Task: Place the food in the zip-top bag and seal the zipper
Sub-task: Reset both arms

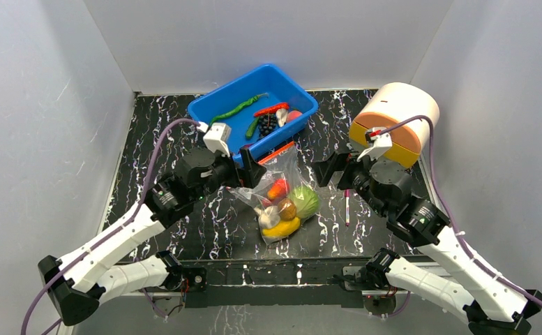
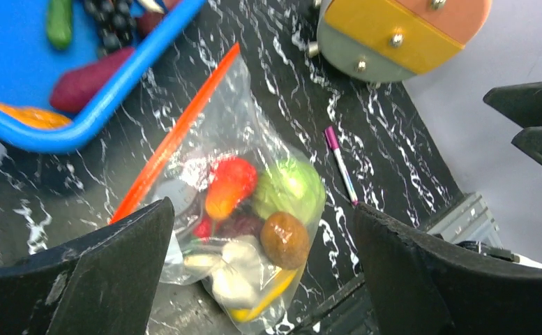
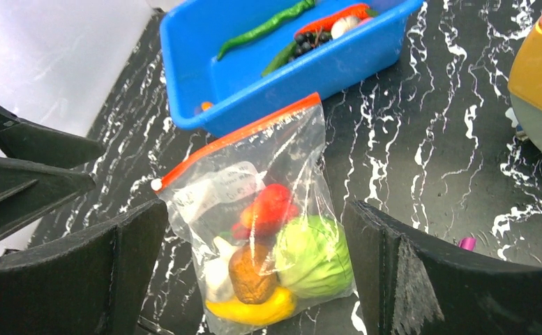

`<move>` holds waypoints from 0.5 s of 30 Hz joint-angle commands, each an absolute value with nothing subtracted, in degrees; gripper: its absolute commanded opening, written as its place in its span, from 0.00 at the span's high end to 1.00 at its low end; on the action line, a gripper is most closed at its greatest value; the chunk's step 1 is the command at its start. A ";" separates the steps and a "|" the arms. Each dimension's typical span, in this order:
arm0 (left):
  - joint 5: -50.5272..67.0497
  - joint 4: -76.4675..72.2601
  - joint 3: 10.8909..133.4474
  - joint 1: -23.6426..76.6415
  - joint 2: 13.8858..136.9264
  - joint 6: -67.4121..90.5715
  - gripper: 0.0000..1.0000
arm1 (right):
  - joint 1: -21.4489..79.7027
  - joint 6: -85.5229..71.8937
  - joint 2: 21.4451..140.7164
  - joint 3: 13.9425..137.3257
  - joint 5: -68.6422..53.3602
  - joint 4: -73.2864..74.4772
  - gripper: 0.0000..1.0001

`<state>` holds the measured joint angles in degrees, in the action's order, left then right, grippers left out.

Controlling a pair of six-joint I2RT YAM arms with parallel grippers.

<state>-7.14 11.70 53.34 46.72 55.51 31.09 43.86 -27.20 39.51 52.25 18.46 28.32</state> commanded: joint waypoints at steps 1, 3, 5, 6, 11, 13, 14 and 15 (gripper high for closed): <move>-12.08 14.12 59.76 46.89 51.45 25.66 0.02 | 43.77 -27.69 39.59 58.31 18.72 27.17 0.02; -13.10 14.53 61.84 46.93 49.64 23.52 0.02 | 43.84 -27.69 39.76 60.36 18.59 27.74 0.02; -15.40 15.45 64.01 46.88 47.93 21.94 0.02 | 43.83 -27.62 40.02 62.46 18.38 28.10 0.02; -16.02 15.66 64.83 46.93 47.13 20.60 0.02 | 43.81 -27.53 40.19 63.46 18.37 28.35 0.02; -21.95 16.89 65.65 46.93 43.20 18.95 0.02 | 43.82 -26.74 41.40 67.92 18.75 29.89 0.02; -22.46 17.30 65.57 46.91 42.52 18.63 0.02 | 43.81 -26.72 41.69 68.72 18.83 30.31 0.02; -22.64 17.58 65.45 46.93 42.49 18.68 0.02 | 43.80 -26.83 41.74 68.81 18.75 30.27 0.02; -22.59 17.82 65.35 46.92 42.60 18.86 0.02 | 43.79 -27.04 41.68 68.74 18.59 30.13 0.02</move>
<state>-19.20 15.49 64.55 46.72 42.11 20.58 43.86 -27.20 41.25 66.35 18.28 30.13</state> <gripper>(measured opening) 0.983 0.980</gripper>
